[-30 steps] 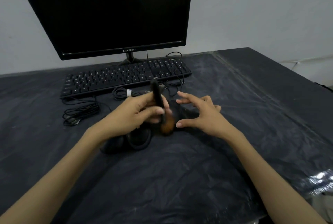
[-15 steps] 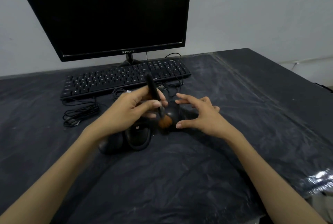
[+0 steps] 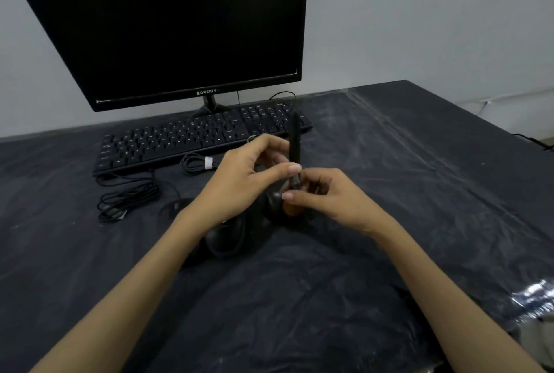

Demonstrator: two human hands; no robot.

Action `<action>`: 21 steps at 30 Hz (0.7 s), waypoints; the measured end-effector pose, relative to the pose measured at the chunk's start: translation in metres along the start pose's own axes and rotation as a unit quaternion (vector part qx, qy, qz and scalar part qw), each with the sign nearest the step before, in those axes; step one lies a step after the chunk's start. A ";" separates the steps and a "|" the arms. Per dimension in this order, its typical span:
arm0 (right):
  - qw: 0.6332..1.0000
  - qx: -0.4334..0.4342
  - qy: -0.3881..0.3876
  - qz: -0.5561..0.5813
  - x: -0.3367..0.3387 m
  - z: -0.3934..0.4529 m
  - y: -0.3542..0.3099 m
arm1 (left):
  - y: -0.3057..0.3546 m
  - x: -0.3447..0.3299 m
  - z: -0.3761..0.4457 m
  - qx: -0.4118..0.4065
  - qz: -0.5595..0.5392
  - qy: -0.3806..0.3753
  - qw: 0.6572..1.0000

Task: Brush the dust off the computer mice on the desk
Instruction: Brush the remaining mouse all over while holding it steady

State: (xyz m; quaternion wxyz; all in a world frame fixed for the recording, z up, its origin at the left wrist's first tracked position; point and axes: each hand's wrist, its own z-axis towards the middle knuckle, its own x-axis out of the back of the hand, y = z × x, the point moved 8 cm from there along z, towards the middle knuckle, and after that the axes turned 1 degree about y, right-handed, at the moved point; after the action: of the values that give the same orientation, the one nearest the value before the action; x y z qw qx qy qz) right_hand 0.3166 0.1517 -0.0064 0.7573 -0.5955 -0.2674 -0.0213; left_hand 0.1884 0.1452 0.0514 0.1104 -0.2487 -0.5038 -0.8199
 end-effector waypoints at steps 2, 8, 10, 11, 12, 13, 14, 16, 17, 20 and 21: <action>0.998 -0.004 0.062 0.027 0.016 0.002 0.004 | -0.010 -0.005 0.002 0.017 0.010 -0.036 0.999; 0.958 -0.054 0.271 0.072 0.066 -0.004 0.025 | -0.049 0.005 -0.004 -0.012 0.167 -0.080 0.983; 0.960 -0.058 0.266 0.071 0.066 -0.004 0.025 | -0.051 0.006 -0.007 -0.017 0.194 -0.076 0.978; 0.964 -0.054 0.252 0.063 0.062 -0.004 0.022 | -0.051 0.007 -0.008 -0.016 0.203 -0.072 0.976; 0.969 -0.049 0.237 0.053 0.056 -0.003 0.020 | -0.051 0.007 -0.008 -0.018 0.208 -0.067 0.976; 0.973 -0.048 0.224 0.040 0.050 -0.003 0.019 | -0.050 0.007 -0.008 -0.020 0.211 -0.065 0.975; 0.977 -0.050 0.208 0.022 0.044 -0.002 0.019 | -0.049 0.007 -0.008 -0.021 0.211 -0.063 0.975; 0.986 -0.068 0.153 -0.019 0.029 -0.001 0.019 | -0.048 0.007 -0.006 -0.022 0.210 -0.060 0.976; 0.989 -0.079 0.119 -0.029 0.023 -0.001 0.019 | -0.047 0.006 -0.005 -0.023 0.208 -0.059 0.976; 0.994 -0.096 0.042 0.009 0.018 0.000 0.019 | -0.049 0.006 -0.004 -0.026 0.206 -0.059 0.977; 0.994 -0.098 0.033 0.027 0.019 0.000 0.020 | -0.050 0.006 -0.004 -0.026 0.204 -0.061 0.977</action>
State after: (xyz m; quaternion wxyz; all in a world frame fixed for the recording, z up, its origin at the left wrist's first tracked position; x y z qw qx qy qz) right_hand 0.3399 0.1631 -0.0156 0.7040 -0.6727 -0.2228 -0.0470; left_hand 0.1604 0.1652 0.0147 0.2383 -0.3984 -0.4262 -0.7764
